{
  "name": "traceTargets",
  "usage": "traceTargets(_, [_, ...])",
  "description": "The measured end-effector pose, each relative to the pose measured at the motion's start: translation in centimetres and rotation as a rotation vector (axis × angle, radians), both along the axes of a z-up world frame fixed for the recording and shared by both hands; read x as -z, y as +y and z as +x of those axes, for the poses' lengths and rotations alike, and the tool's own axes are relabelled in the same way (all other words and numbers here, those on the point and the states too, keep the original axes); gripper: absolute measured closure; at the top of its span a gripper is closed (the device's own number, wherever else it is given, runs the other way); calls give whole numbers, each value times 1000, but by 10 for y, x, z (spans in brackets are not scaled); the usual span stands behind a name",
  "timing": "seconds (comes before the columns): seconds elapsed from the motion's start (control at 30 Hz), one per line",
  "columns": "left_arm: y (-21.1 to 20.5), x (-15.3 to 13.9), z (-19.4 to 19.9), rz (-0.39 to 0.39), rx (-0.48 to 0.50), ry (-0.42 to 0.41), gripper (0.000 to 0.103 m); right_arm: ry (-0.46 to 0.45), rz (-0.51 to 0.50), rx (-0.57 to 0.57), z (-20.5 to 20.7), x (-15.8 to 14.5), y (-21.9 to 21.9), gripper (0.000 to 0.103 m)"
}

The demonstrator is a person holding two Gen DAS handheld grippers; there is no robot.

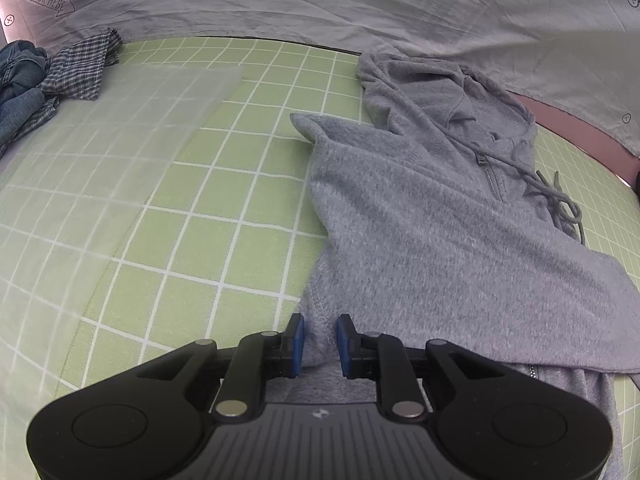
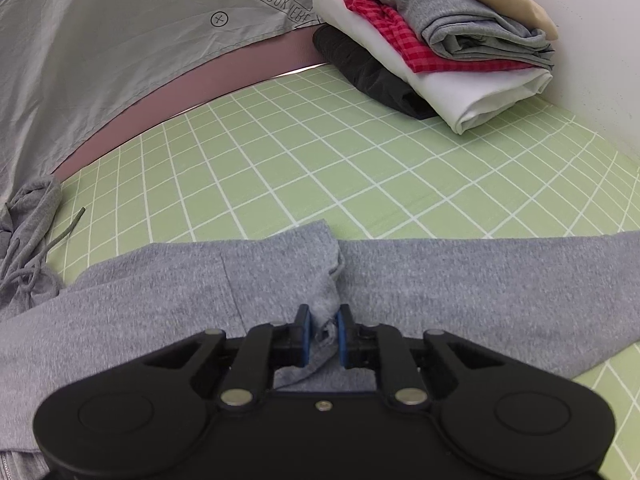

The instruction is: Fold clothes

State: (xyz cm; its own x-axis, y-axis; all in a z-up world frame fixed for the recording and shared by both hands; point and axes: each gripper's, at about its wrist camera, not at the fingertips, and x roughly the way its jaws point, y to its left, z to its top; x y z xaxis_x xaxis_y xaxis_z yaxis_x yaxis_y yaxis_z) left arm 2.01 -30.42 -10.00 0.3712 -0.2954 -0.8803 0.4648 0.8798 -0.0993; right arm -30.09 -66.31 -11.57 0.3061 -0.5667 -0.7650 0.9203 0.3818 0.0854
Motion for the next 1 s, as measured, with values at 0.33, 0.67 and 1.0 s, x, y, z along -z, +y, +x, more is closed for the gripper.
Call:
traceTargets(0.33, [18, -18, -14, 18, -38, -61, 29, -99, -47, -91, 20, -34, 33, 91])
traceTargets(0.67, [48, -26, -53, 44, -53, -85, 17, -206, 25, -431, 83, -55, 134, 86])
traceTargets(1.0, [48, -37, -72, 8, -118, -133, 7, -48, -120, -533, 81, -51, 168, 3])
